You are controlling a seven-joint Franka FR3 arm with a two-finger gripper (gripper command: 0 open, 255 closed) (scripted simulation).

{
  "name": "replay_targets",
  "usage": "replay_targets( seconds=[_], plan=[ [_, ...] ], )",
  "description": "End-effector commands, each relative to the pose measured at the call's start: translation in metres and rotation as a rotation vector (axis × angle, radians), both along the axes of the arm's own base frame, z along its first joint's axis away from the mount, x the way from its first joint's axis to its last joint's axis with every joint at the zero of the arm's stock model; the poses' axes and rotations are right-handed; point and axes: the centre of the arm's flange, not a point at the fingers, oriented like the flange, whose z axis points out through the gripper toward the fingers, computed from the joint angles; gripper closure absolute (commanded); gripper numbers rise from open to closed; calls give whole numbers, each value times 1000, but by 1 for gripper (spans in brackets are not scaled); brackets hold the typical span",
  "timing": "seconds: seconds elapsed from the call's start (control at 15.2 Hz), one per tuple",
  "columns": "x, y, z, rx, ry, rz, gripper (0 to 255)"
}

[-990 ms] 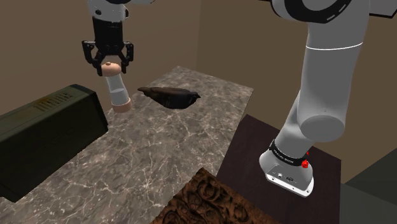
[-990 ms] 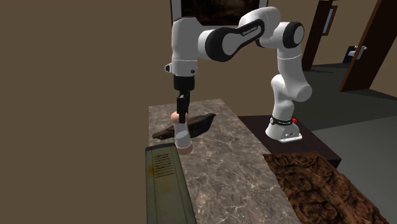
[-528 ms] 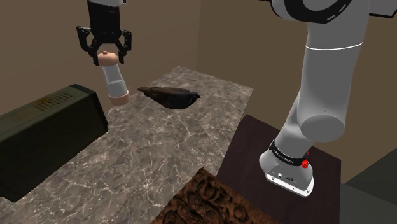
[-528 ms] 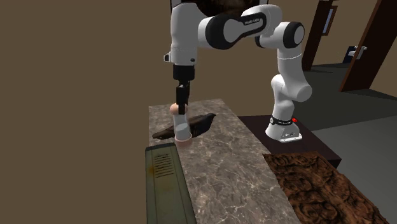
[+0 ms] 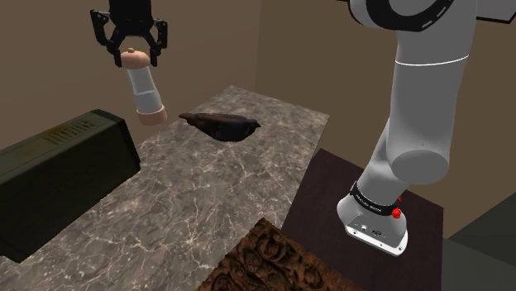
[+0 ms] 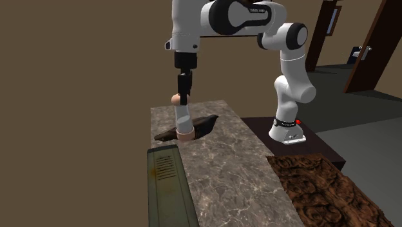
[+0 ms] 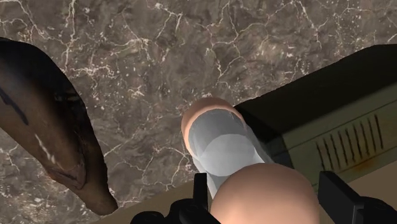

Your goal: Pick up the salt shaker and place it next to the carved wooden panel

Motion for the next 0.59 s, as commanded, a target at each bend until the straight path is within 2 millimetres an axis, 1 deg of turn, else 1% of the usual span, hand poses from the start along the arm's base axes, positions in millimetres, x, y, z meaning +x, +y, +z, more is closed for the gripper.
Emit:
replay_targets(
  seconds=[0.0, 0.53],
  plan=[
    [0, -1, 10, 0, 0, 0, 255],
    [0, -1, 53, 0, 0, 0, 255]
  ],
)
